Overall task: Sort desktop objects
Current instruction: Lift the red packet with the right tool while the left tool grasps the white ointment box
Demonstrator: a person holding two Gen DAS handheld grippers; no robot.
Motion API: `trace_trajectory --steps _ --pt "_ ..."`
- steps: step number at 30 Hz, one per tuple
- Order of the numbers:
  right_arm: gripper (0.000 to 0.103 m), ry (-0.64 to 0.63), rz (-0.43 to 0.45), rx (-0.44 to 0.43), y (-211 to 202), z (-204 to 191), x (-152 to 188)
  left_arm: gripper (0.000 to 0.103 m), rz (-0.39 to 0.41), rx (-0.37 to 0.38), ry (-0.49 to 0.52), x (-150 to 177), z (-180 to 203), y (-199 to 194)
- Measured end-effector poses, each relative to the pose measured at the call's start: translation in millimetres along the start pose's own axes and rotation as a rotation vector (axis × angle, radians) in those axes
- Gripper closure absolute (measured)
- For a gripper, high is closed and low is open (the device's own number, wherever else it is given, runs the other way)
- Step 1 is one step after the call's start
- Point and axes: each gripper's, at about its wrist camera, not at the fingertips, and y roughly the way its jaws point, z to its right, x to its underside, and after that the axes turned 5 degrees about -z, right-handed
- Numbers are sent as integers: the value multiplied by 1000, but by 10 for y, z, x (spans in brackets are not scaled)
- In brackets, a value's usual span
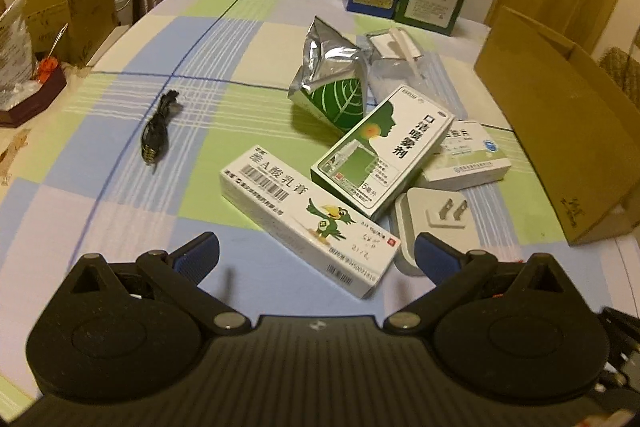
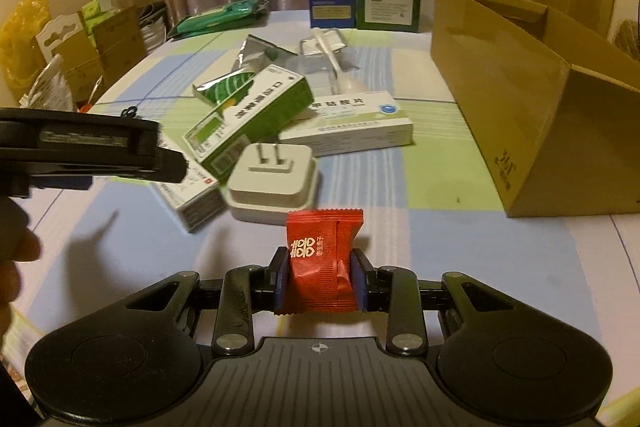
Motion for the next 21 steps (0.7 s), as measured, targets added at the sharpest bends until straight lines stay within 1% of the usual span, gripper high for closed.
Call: trace_trajectory --steps 4,10,14,16,18,19,21 --pt "74 17 2 12 27 89 -9 1 -6 -16 -29 -7 19 175" --pt "74 38 -5 8 71 152 -16 1 -20 -42 -10 6 48 339" --pt "74 46 -7 4 83 149 -24 6 -39 -91 36 60 -6 285" --pt "74 50 -6 2 81 146 -33 7 -44 -124 41 108 -95 208" --pt "74 53 -3 0 69 140 -32 9 -31 -159 33 140 -189 124" --pt "74 52 -1 0 60 134 -31 10 -20 -162 17 139 -235 87" --pt "74 51 3 -1 50 121 -28 12 -11 -137 13 113 -271 57"
